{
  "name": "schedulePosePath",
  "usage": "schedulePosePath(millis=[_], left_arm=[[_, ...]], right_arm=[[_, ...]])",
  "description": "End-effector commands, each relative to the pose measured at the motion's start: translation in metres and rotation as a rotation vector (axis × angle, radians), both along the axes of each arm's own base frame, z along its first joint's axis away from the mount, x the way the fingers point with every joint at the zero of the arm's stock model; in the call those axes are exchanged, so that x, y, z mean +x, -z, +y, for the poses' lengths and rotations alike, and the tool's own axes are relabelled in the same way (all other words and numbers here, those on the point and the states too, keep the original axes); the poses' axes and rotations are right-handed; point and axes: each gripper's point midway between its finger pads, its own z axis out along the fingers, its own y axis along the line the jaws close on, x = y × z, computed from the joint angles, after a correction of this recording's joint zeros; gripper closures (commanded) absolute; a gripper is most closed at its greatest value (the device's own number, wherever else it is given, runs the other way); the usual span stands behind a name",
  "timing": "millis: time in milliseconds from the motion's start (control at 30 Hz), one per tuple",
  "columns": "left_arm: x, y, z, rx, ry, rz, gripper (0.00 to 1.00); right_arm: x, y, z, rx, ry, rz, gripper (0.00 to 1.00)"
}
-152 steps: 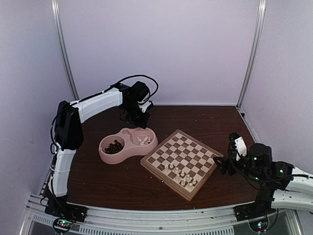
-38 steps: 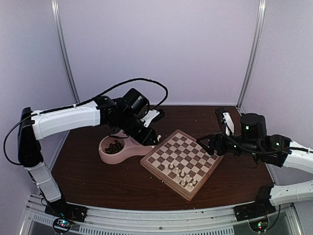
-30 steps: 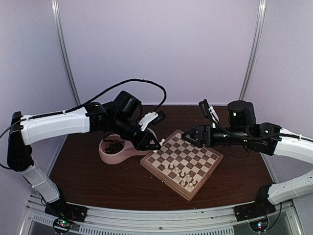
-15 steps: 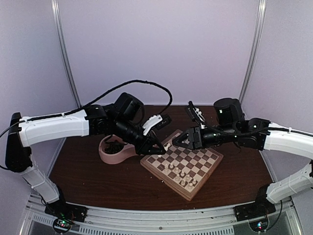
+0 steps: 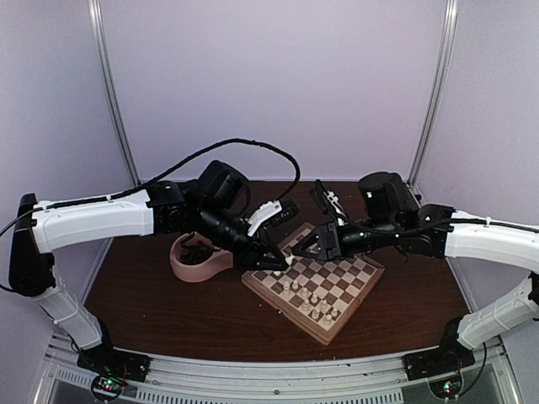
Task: Set up the chess pieces on the board
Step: Pass from the left arm to the right
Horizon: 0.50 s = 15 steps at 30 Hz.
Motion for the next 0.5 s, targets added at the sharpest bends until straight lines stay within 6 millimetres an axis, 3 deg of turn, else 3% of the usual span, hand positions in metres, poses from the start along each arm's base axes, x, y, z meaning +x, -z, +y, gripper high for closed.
schedulePosePath(millis=[0, 467], left_arm=[[-0.0044, -0.0161, -0.0027, -0.062, 0.034, -0.044, 0.88], [0.0012, -0.0114, -0.0013, -0.039, 0.006, -0.064, 0.88]], right_arm=[[-0.0043, -0.0083, 0.0079, 0.041, -0.037, -0.01, 0.72], [-0.0132, -0.0056, 0.0095, 0.049, -0.081, 0.011, 0.87]])
